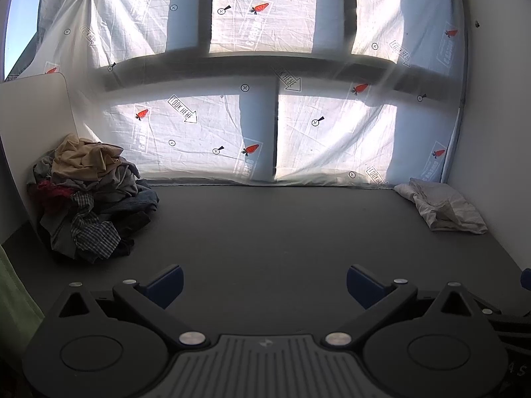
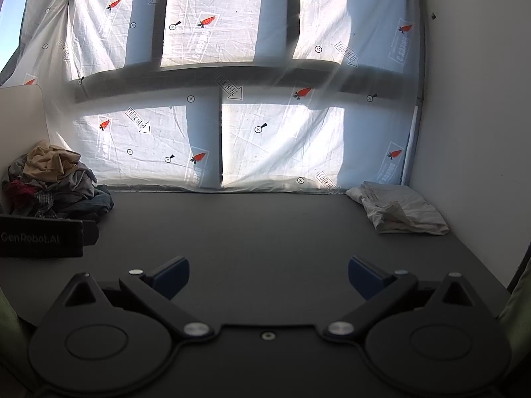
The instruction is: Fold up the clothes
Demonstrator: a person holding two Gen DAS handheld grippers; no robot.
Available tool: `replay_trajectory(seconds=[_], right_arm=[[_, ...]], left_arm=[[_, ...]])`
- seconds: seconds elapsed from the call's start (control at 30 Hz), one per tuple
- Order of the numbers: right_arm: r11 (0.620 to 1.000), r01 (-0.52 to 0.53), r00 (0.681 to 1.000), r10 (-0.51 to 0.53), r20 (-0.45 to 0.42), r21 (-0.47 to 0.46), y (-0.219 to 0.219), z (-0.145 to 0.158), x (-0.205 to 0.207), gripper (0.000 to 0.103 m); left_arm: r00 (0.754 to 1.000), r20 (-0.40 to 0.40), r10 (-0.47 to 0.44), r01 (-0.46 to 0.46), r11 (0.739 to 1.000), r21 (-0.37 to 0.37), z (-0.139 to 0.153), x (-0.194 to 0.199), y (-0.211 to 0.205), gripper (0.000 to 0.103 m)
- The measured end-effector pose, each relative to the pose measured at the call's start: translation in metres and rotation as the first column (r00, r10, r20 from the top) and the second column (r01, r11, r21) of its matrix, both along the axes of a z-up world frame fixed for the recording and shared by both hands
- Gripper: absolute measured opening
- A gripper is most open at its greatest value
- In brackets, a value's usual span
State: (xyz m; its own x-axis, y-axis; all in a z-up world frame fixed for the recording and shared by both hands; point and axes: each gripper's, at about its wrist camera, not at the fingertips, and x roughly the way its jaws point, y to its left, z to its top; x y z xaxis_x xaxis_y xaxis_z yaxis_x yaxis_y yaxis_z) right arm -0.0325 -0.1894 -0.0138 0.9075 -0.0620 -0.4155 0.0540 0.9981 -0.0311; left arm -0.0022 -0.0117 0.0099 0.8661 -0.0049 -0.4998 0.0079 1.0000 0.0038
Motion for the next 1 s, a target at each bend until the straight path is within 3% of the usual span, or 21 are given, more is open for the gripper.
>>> replay_trajectory(seconds=[1.0], right_arm=[[0.999,0.043,0.999,-0.043,-0.009,0.021,-0.006,-0.002,0.0,0.103]], left_arm=[[0.999,-0.036,-0.022,0.022,1.0,-0.014,-0.011,0.01,-0.003,0.103]])
